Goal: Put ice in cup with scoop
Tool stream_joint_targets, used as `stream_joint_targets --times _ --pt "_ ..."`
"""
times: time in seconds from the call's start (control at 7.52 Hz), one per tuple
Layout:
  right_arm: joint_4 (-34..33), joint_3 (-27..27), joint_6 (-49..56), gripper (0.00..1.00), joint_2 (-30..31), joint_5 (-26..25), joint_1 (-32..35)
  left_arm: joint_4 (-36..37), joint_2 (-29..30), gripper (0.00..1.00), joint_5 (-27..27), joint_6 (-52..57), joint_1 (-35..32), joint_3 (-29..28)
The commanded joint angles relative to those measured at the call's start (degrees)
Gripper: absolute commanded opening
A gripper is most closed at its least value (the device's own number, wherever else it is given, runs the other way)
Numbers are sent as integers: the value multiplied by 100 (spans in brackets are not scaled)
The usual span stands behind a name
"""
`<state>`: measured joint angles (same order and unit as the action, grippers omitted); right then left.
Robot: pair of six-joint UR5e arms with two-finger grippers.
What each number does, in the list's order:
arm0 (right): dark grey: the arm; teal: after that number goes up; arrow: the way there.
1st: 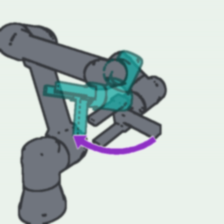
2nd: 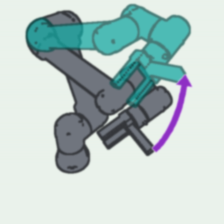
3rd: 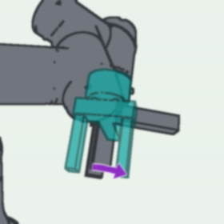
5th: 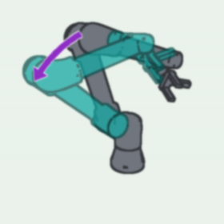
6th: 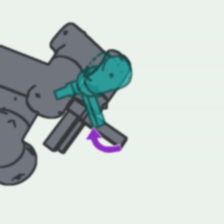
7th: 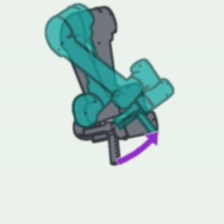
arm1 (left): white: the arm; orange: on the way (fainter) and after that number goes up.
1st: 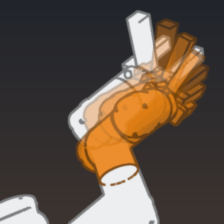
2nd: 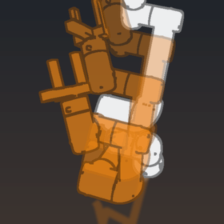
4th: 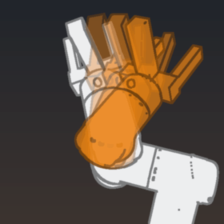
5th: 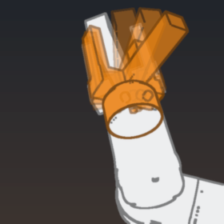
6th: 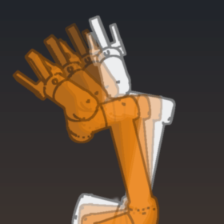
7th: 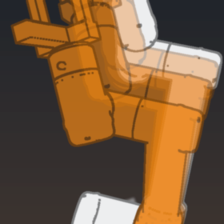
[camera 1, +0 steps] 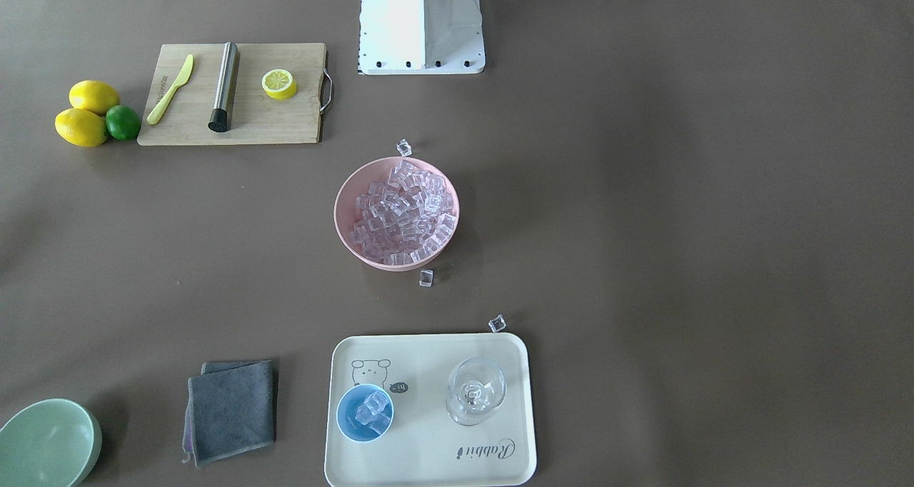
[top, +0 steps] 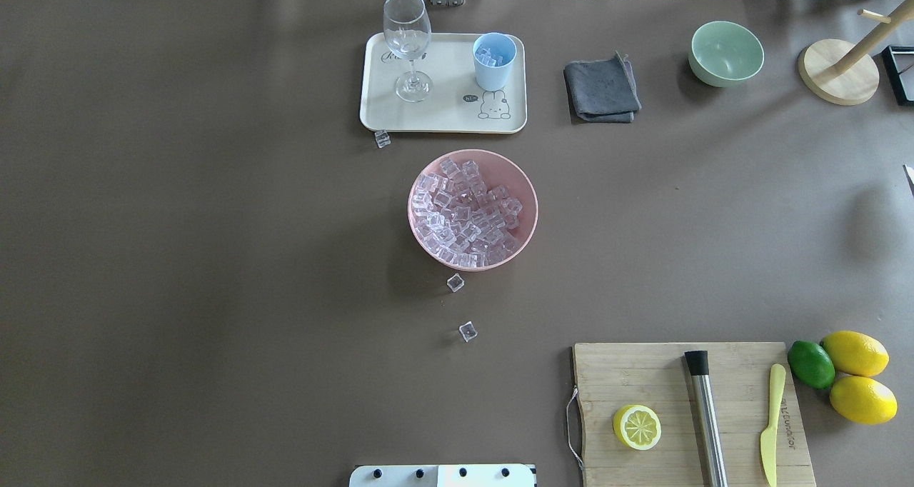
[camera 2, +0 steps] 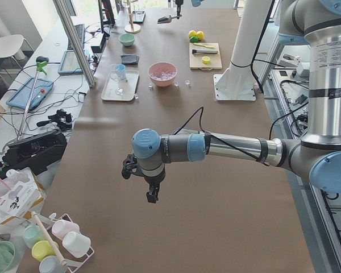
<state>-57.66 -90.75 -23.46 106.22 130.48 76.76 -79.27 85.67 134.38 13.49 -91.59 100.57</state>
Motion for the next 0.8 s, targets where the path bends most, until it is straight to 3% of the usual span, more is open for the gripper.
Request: stream_joint_targets --times 0.0,0.13,0.27,0.53,0.67 --pt "571 286 -239 14 31 109 -3 0 2 99 -8 5 18 -2" --pt "580 356 -221 53 22 136 -20 0 2 99 -17 5 18 -2" --pt "571 365 -186 63 -4 136 -38 0 2 99 -8 5 88 7" --pt "571 313 -177 99 -13 223 -29 8 46 99 -17 5 106 -10" --pt "563 286 -159 99 -31 241 -29 8 46 99 -17 -4 106 -11"
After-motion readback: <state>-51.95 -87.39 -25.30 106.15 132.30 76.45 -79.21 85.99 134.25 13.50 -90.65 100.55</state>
